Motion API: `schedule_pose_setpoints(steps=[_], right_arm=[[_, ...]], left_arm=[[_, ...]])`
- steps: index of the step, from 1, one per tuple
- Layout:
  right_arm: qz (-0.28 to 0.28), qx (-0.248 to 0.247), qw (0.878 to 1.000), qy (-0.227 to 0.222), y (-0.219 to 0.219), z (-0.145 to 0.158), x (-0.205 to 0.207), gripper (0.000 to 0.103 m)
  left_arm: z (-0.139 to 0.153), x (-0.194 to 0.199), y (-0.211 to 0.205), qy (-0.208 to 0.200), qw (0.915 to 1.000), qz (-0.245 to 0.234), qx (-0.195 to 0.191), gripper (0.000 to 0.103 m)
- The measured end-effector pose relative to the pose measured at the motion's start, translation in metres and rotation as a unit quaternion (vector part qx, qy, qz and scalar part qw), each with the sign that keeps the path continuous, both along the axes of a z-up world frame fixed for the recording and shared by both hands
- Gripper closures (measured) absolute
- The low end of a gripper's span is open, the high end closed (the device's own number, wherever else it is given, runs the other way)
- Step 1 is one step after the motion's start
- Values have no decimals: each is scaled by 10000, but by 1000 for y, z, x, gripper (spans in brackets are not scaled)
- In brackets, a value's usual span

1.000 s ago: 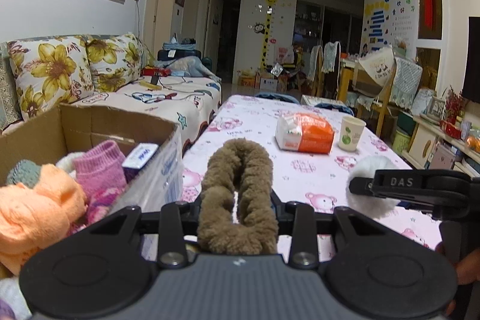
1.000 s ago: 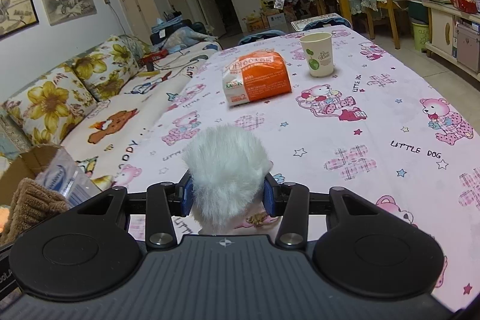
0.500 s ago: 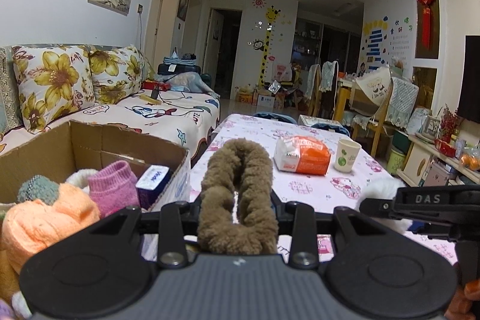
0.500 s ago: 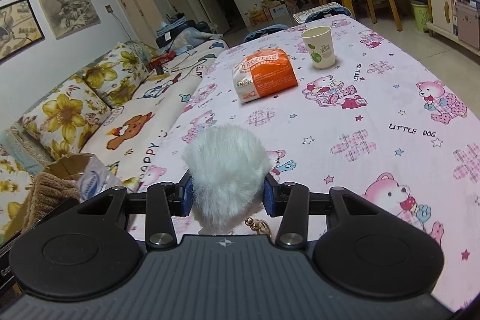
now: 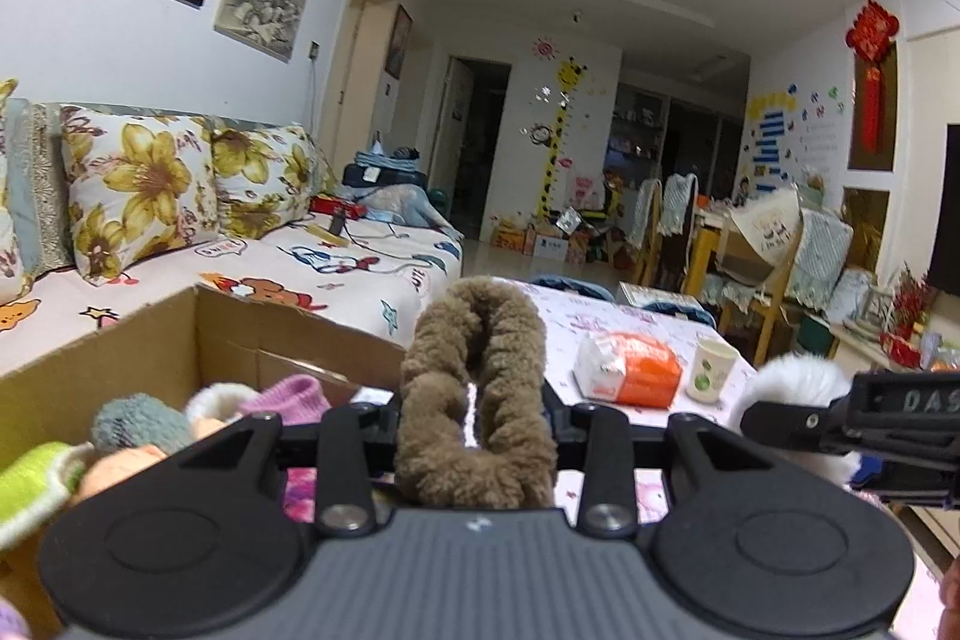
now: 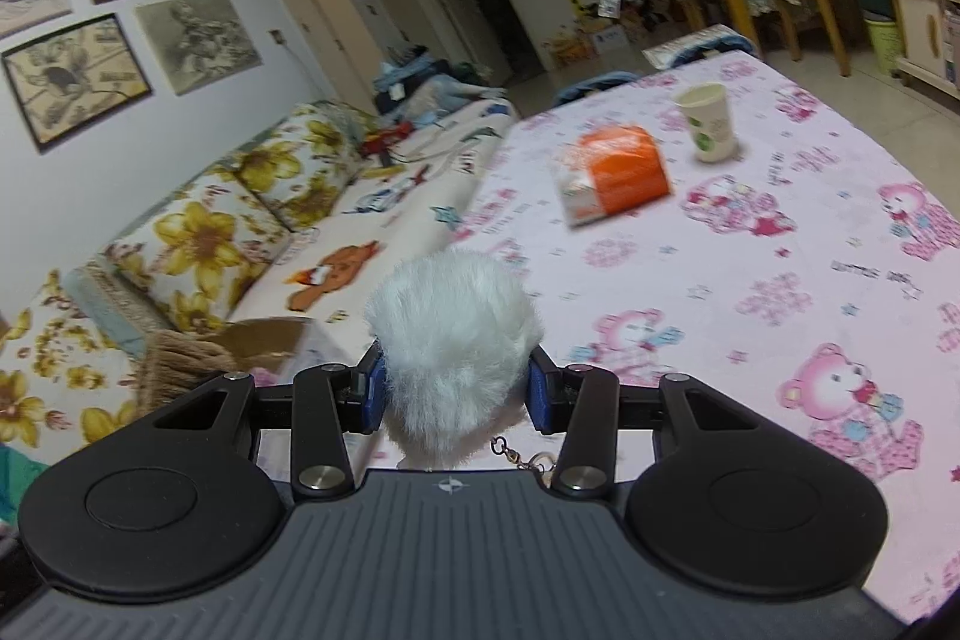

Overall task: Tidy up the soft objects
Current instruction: 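Carry the brown sock and white pompom into the box and open both tools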

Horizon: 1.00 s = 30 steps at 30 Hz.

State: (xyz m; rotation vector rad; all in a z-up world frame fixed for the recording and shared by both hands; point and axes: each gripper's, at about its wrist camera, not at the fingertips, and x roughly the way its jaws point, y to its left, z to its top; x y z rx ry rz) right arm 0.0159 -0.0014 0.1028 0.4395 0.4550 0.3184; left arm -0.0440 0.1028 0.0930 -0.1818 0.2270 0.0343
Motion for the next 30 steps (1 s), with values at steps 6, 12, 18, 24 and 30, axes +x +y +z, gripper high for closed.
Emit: schedule_pose_setpoints(steps=[6,12,18,24,30], right_arm=[[375,94,9987,-321,21,21,6,48],[749,84,9956,-554,46,35,25,48],[1095,221,9918,-615,66,35,39,48],[1344,257,9894,-484,81,23,48,47],[1509,280,9881,-123,92,7,61,47]], left_arm=[[6,-6,22,-162,9991,333,-218,67],[9,-11,43,-317,9949,879,-374,67],[9,-10,70,-324,9882,1394,-543,67],[5,-5,87,-151,9847,1598,-683,67],[1,-3,97,70,9828,1618,-888,66]])
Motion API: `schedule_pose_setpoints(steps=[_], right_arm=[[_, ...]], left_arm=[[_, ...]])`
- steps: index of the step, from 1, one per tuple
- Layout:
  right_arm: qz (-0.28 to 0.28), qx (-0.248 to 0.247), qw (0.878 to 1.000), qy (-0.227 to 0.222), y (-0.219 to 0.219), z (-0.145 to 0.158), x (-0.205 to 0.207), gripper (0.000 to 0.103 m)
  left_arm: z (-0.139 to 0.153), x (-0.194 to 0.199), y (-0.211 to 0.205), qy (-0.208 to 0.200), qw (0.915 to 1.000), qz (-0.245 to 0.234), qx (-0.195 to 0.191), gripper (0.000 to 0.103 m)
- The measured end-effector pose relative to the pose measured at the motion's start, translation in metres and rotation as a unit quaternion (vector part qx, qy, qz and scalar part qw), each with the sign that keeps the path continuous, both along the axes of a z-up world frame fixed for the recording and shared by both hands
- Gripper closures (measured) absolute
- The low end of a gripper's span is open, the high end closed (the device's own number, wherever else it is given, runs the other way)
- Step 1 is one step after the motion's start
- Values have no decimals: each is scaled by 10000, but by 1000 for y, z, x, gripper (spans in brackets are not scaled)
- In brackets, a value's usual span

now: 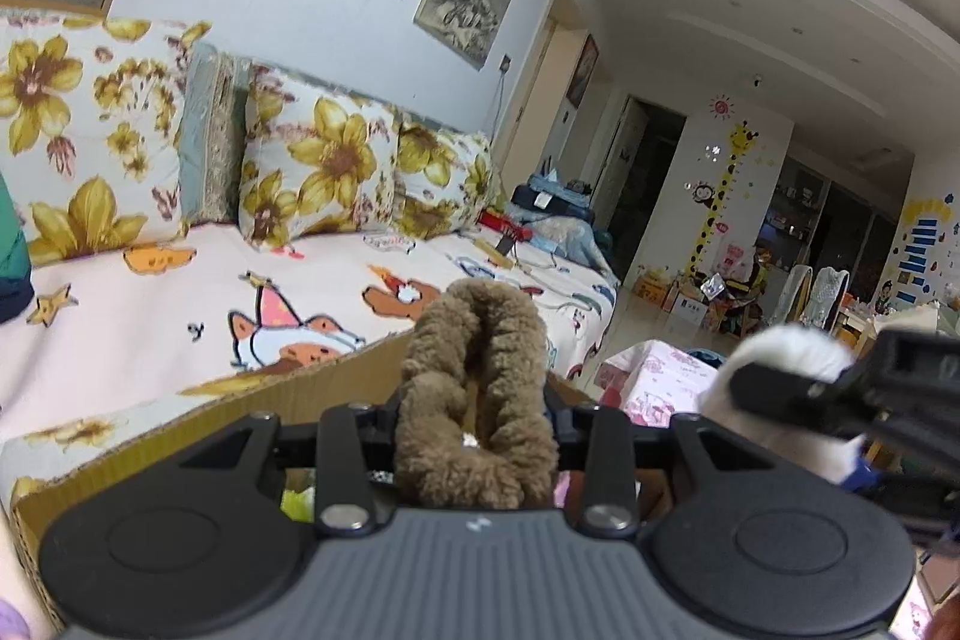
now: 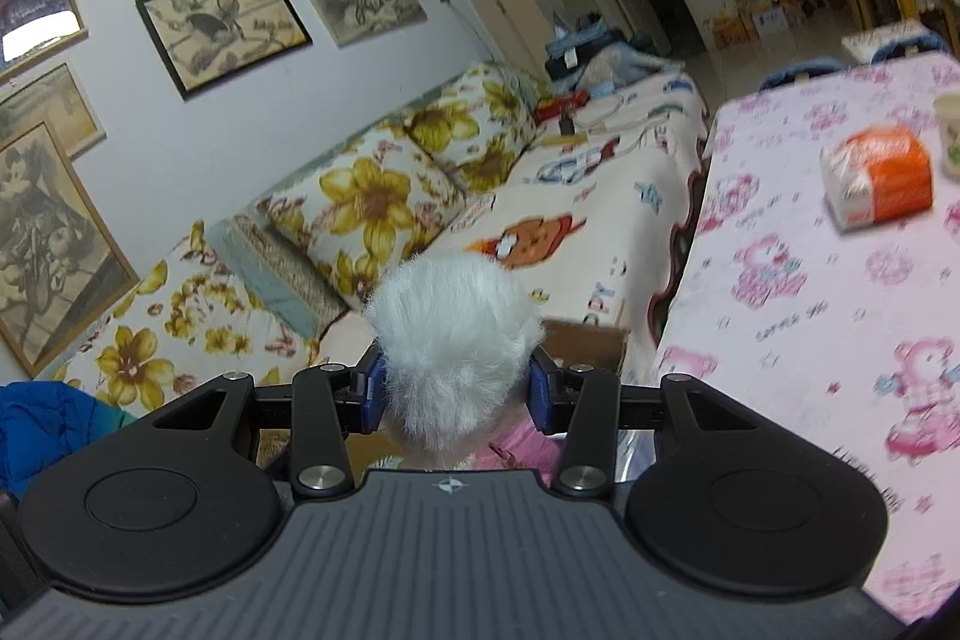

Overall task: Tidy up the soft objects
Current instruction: 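Carry the brown sock and white pompom into the box and open both tools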

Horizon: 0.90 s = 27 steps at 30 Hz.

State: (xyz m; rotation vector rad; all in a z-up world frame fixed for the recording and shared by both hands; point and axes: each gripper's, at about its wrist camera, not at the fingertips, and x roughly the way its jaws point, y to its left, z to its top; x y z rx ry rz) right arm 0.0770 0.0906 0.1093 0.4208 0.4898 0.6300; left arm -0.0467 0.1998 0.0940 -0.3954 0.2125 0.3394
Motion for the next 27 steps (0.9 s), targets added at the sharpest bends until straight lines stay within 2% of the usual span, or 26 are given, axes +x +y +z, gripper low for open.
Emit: schedule_pose_setpoints(steps=[4,7,8,9,11,14,17,22,27], right_arm=[[96,-1,9997,239,7,-10,4,46],[171,-39,9994,314,11,-11,3,36],[180,-46,9993,333,11,-12,2,27],[170,-41,9993,335,10,-12,1,22],[88,-28,9995,307,7,-10,-3,11],[-11,26,9998,186,1,-4,-7,3],[-176,-101,9998,-7,-3,0,-13,3],[-516,-368,9978,-217,-14,2,-25,2],[-860,-674,9933,-379,-27,-2,-35,0]], left_arm=[[-3,4,7,121,9997,-65,-188,64],[-4,8,11,211,9993,-103,-275,61],[-4,9,11,227,9993,-116,-287,57],[-4,8,11,242,9992,-123,-291,53],[-3,8,10,227,9993,-126,-288,36],[-1,5,8,63,9998,-48,-187,22],[1,1,3,-23,9999,68,93,17],[5,-3,-2,-110,9994,94,315,10],[9,-6,-4,-202,9993,12,300,4]])
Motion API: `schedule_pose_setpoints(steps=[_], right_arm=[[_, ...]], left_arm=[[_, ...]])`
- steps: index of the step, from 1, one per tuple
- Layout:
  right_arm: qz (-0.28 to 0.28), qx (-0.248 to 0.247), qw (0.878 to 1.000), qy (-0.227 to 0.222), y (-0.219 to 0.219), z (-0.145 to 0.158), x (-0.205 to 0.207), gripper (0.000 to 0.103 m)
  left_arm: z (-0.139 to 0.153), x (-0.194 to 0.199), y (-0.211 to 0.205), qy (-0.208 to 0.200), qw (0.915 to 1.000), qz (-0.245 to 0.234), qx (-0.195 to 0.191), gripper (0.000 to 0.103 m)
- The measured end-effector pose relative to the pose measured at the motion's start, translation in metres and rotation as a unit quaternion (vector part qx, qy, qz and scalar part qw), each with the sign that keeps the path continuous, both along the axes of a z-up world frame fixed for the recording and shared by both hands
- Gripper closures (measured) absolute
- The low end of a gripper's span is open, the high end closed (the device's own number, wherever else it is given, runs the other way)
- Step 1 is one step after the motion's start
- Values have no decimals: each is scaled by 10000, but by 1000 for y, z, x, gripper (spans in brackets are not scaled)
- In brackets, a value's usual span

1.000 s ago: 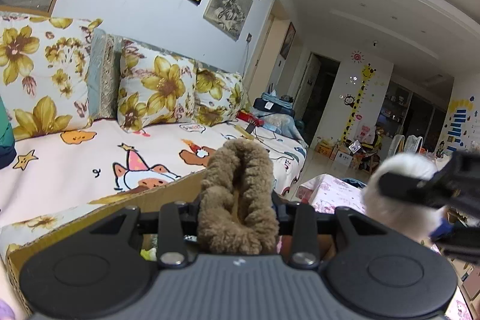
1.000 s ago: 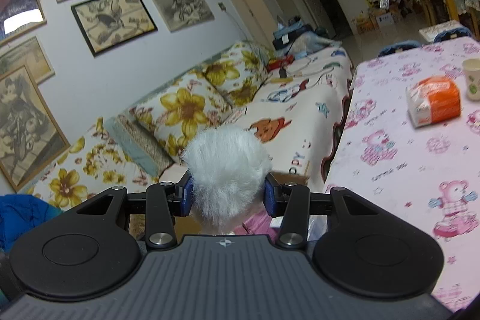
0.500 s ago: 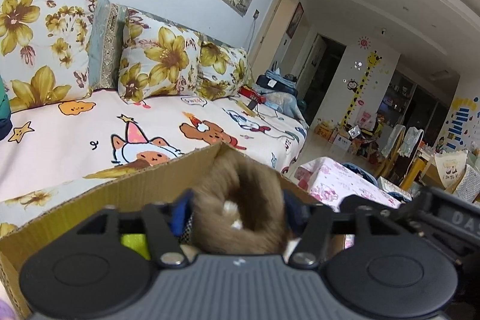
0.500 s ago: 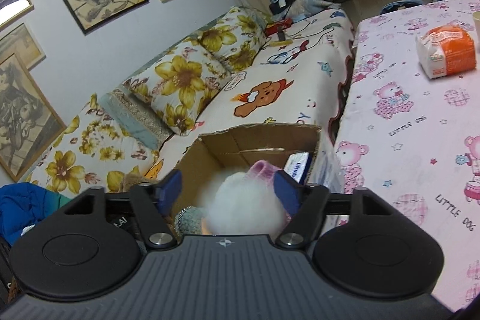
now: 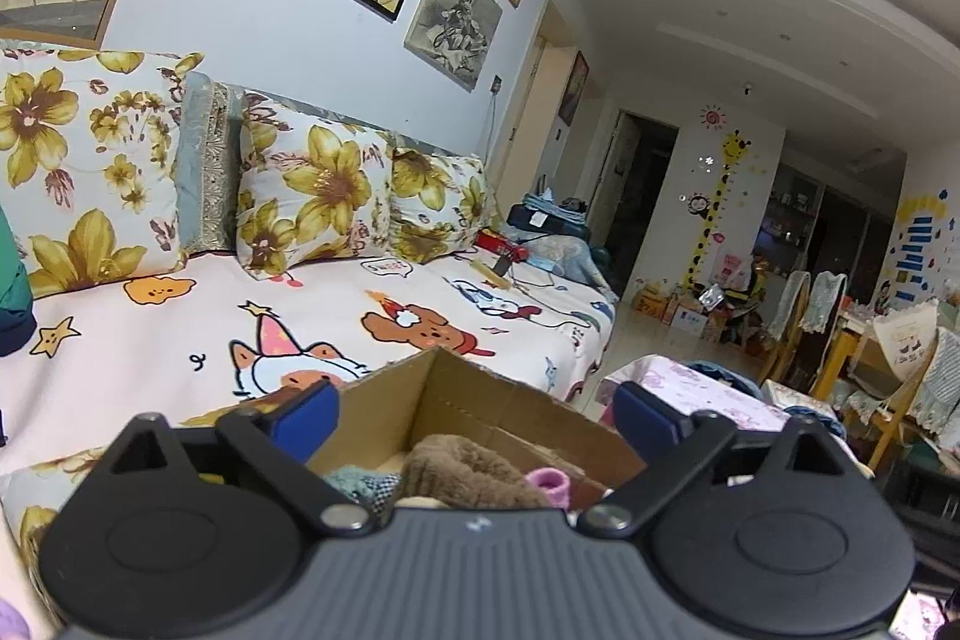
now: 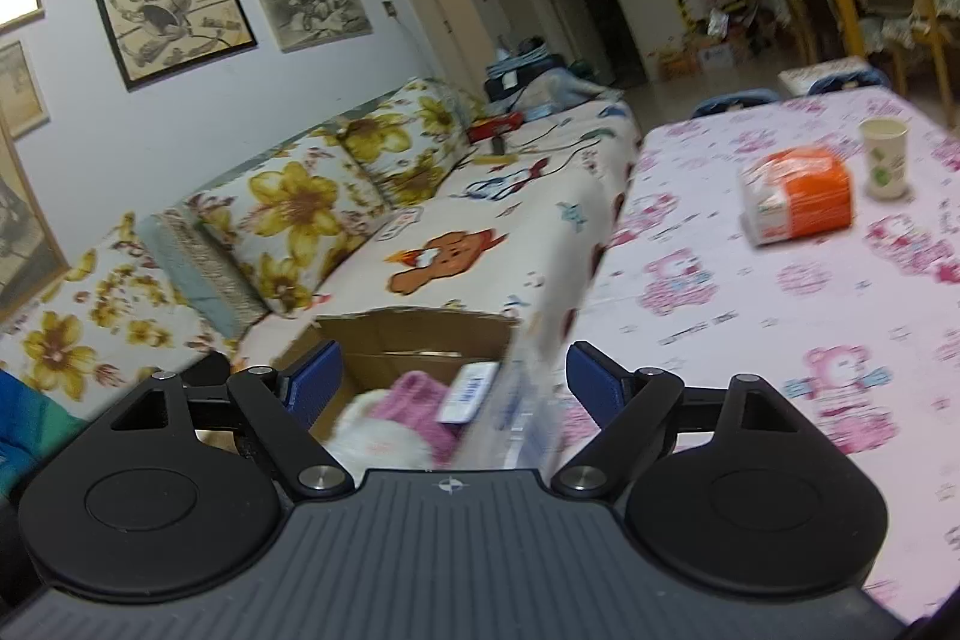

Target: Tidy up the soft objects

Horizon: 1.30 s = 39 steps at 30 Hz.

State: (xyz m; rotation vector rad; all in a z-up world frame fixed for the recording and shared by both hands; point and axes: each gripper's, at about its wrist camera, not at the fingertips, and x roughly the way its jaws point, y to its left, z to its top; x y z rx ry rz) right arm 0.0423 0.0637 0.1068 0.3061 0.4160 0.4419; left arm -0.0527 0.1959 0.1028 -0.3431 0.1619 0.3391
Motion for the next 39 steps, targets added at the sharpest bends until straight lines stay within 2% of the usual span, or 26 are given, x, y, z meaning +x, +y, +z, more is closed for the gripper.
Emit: schedule_pose_setpoints(steps=[10,24,39], right_arm=[[-656,-380,9971,28,-26,-12,-12,0],[-1432,-602,9879,-22,-55,-12,-30,0],[-1966,-600,9784,214,-85,-27,-45,0]], left_arm=[[4,-2,-30,-36,9988,-367,327,1],[-2,-6,-86,36,9913,-993,860,1],[-21,-5,-140,592,9827,-1378,1088,1]])
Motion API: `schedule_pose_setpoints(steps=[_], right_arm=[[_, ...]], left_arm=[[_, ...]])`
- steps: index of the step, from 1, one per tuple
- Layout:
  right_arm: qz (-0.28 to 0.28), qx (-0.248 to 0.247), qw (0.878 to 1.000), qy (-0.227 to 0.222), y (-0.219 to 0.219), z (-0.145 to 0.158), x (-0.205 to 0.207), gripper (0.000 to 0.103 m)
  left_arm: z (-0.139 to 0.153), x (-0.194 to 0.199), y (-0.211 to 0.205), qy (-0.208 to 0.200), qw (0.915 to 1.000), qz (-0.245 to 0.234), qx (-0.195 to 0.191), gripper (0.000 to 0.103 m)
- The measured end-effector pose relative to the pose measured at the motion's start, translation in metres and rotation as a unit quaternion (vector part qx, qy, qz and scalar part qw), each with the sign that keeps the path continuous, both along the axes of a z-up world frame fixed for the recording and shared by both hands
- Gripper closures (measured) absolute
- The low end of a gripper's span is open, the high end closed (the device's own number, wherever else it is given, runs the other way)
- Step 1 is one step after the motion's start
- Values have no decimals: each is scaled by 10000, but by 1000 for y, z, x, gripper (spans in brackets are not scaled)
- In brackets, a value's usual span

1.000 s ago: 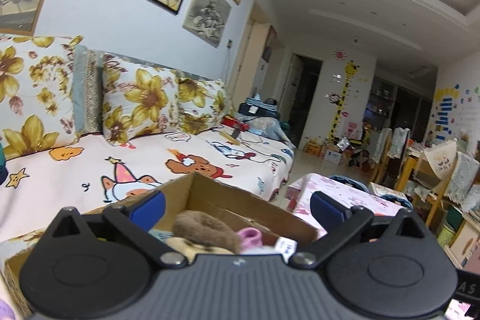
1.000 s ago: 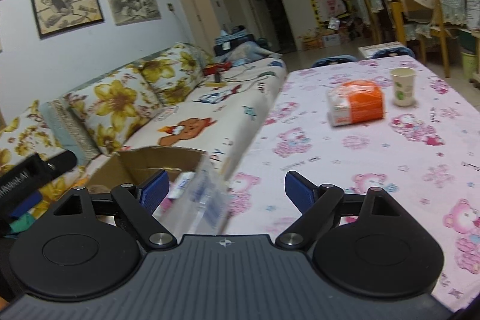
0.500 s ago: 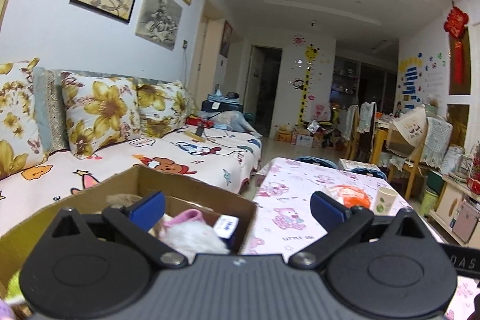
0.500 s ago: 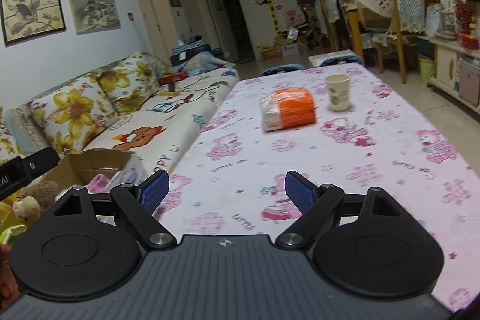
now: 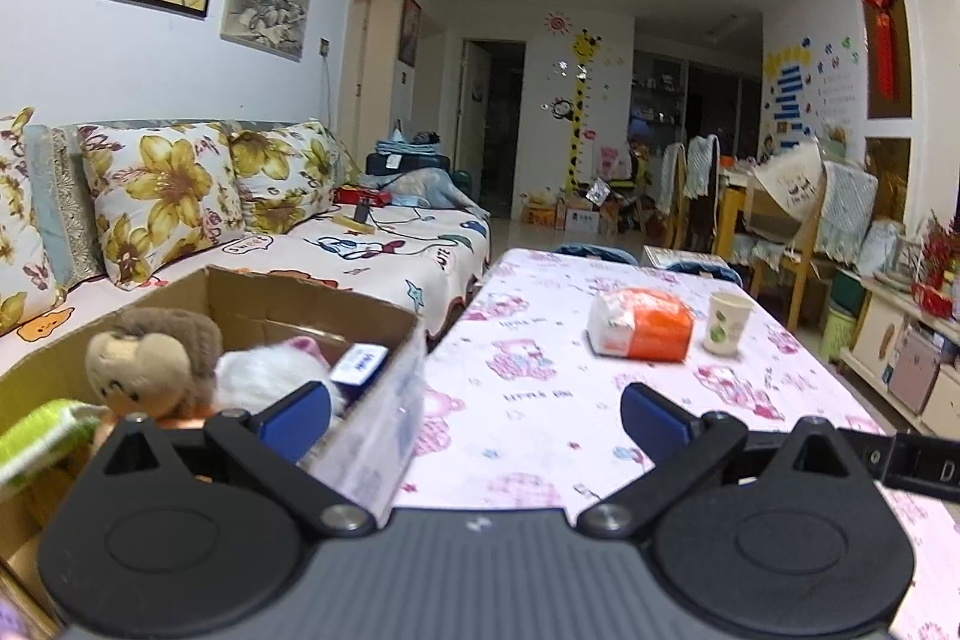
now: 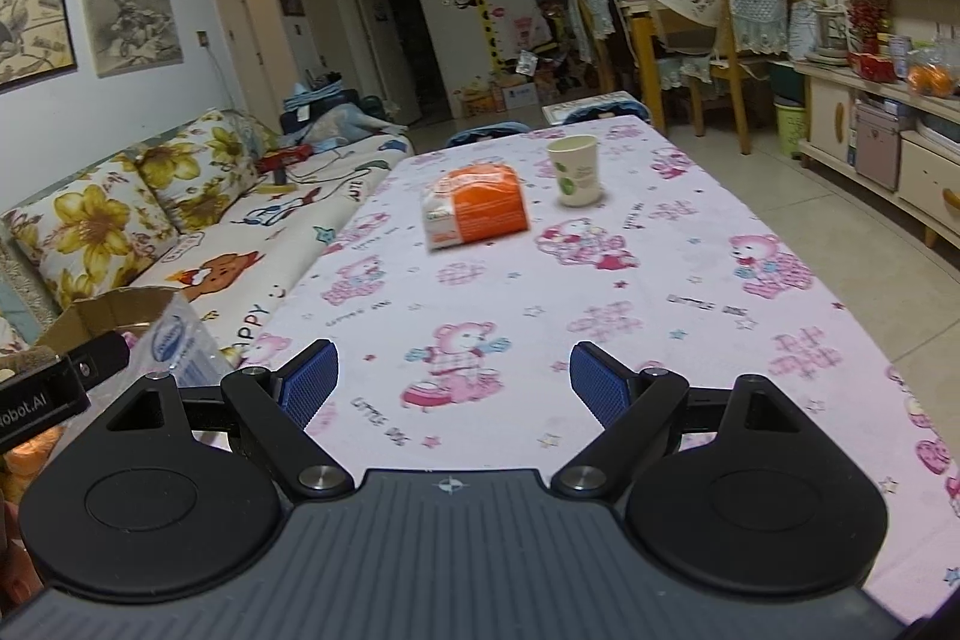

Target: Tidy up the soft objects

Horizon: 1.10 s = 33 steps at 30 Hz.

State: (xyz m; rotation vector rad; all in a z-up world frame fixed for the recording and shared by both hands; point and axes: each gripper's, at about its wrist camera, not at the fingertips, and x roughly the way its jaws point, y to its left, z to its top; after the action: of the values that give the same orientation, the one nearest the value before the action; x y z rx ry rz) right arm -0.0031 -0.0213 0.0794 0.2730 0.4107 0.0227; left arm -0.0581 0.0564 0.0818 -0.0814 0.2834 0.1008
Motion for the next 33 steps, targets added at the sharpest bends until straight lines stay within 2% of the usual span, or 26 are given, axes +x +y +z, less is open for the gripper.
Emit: schedule_pose_setpoints(steps=[19,33], right_arm=[[-594,-235,9978,184,-21,-23,0,0],[-561,-201,9979,245,-21,-24,-8,0]], left_arm=[[-24,7,-59,439,9978,-410,282,1],[-30,14,-72,717,9956,-403,457,1]])
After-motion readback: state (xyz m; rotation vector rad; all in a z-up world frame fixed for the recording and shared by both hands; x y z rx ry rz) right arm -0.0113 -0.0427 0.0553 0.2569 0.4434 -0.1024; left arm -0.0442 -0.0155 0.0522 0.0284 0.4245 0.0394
